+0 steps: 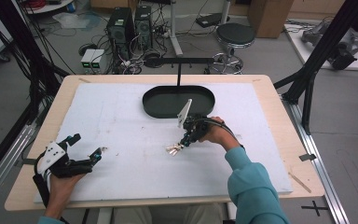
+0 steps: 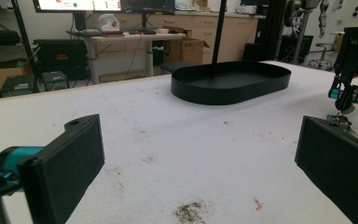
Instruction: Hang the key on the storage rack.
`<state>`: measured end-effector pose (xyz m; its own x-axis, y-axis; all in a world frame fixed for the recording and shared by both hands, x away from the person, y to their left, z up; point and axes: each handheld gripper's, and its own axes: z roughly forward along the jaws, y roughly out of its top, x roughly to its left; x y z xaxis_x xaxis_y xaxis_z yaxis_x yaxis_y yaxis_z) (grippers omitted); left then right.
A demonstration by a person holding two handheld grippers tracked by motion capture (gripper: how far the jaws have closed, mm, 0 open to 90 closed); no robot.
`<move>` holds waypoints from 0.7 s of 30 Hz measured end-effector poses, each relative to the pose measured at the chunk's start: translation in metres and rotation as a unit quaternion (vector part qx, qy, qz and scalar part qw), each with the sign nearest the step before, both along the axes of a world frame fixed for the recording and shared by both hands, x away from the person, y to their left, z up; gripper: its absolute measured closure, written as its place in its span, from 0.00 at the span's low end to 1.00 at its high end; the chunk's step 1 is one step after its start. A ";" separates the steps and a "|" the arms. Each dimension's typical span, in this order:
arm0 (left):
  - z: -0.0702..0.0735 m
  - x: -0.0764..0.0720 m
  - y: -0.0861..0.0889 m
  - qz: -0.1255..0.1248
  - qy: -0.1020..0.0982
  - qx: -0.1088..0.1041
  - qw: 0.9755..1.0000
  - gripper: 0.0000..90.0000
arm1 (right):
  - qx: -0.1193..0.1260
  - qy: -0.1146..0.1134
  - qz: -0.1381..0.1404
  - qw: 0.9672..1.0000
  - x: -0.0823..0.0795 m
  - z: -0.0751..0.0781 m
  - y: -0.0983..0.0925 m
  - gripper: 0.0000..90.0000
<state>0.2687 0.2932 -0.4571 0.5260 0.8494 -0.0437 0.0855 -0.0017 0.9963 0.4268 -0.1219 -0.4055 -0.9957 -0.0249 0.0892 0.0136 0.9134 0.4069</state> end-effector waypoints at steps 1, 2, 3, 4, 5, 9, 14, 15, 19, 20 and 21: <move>0.000 0.000 0.000 0.000 0.000 0.000 1.000 0.02 | 0.002 0.004 -0.006 1.000 -0.001 0.001 0.000 0.99; 0.000 0.000 0.000 0.000 0.000 0.000 1.000 0.02 | 0.009 0.006 -0.008 1.000 -0.001 0.001 0.000 0.99; 0.000 0.000 0.000 0.000 0.000 0.000 1.000 0.02 | 0.020 0.011 -0.012 1.000 -0.002 0.004 -0.001 0.99; 0.000 0.000 0.000 0.000 0.000 0.001 1.000 0.02 | 0.025 0.014 -0.015 0.999 -0.003 0.006 -0.001 0.99; 0.000 0.000 0.000 0.000 0.000 0.000 1.000 0.02 | 0.026 0.016 -0.023 0.999 -0.004 0.008 -0.001 0.99; 0.000 0.000 0.000 0.000 -0.001 0.002 1.000 0.02 | 0.047 0.021 -0.037 0.998 -0.006 0.013 -0.003 0.99; 0.000 0.000 0.000 0.000 -0.001 0.001 1.000 0.02 | 0.080 0.015 -0.053 0.995 -0.007 0.026 -0.011 0.99; 0.000 0.000 0.000 0.000 -0.001 0.000 1.000 0.02 | 0.086 0.009 -0.062 0.994 -0.008 0.031 -0.013 0.99; 0.000 0.000 0.001 0.000 0.000 -0.001 1.000 0.02 | 0.104 0.009 -0.091 0.990 -0.007 0.047 -0.021 0.99; 0.000 0.000 0.001 0.000 0.000 -0.002 1.000 0.02 | 0.111 0.004 -0.096 0.989 -0.007 0.051 -0.022 0.99; 0.000 0.000 0.001 0.000 0.000 -0.001 1.000 0.02 | 0.119 0.003 -0.101 0.988 -0.006 0.056 -0.024 0.99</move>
<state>0.2687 0.2939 -0.4571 0.5257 0.8494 -0.0462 0.0860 0.0009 0.9963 0.4213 -0.1458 -0.3499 -0.9821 0.1530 0.1100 0.1883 0.7705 0.6090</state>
